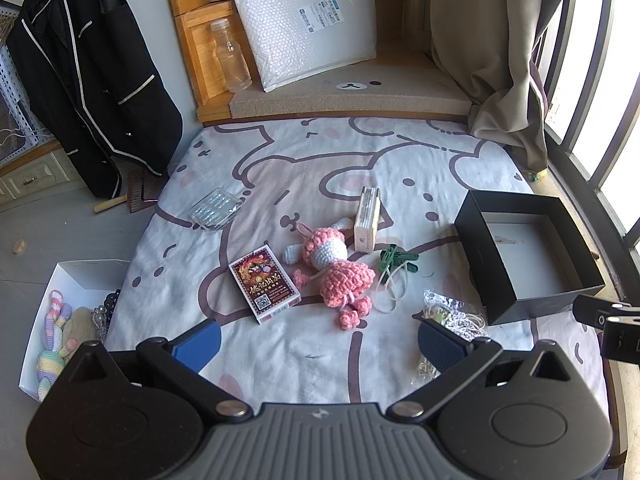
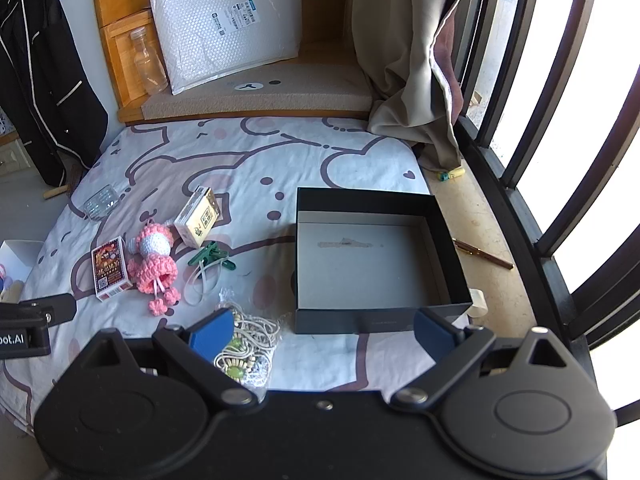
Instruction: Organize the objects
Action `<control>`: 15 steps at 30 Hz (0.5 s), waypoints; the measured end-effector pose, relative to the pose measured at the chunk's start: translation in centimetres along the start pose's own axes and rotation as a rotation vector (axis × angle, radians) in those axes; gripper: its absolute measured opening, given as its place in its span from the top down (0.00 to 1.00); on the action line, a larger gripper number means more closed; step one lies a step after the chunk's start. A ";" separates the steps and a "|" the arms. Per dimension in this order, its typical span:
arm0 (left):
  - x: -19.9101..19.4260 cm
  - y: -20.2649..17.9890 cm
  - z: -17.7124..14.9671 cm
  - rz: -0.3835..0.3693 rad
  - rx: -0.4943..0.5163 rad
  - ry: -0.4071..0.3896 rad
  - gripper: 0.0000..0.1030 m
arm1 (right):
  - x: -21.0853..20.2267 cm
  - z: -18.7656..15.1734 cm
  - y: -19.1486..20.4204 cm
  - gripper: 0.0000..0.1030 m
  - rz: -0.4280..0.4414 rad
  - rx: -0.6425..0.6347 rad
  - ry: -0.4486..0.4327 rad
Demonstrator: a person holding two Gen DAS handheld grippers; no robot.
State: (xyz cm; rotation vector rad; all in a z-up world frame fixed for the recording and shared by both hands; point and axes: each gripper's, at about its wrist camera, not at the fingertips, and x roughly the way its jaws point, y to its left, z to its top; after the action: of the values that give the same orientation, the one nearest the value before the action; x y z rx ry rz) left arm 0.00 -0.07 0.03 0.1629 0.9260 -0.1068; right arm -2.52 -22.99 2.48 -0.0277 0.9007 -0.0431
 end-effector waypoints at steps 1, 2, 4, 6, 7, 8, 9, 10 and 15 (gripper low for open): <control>0.1 -0.4 0.0 -0.001 0.002 0.000 0.00 | 0.1 -0.3 -0.3 0.05 0.001 0.003 0.000; 0.5 -0.5 0.0 -0.001 0.004 0.000 0.00 | 0.1 -0.3 -0.4 0.05 0.000 0.004 0.000; 0.5 -0.5 0.0 -0.002 0.004 0.000 0.00 | 0.1 -0.4 -0.4 0.05 -0.002 0.005 0.001; 0.6 -0.4 0.0 -0.002 0.004 0.000 0.00 | 0.1 -0.3 -0.4 0.05 -0.001 0.004 0.002; 0.6 -0.5 0.0 -0.002 0.004 0.000 0.00 | 0.1 -0.3 -0.4 0.05 0.001 0.002 0.002; 0.6 -0.5 0.0 -0.002 0.004 0.001 0.00 | 0.1 -0.3 -0.4 0.05 0.001 0.002 0.001; 0.6 -0.4 0.0 -0.003 0.004 0.000 0.00 | 0.1 -0.3 -0.4 0.05 0.001 0.002 0.001; 0.6 -0.5 0.0 -0.003 0.004 0.000 0.00 | 0.1 -0.3 -0.4 0.05 0.001 0.002 0.002; 0.6 -0.4 0.0 -0.004 0.006 0.000 0.00 | 0.1 -0.3 -0.4 0.05 0.003 0.000 0.002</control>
State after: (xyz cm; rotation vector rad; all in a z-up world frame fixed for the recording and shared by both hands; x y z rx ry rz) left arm 0.24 -0.50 -0.46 0.1662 0.9260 -0.1137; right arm -2.69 -23.42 2.21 -0.0260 0.9030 -0.0408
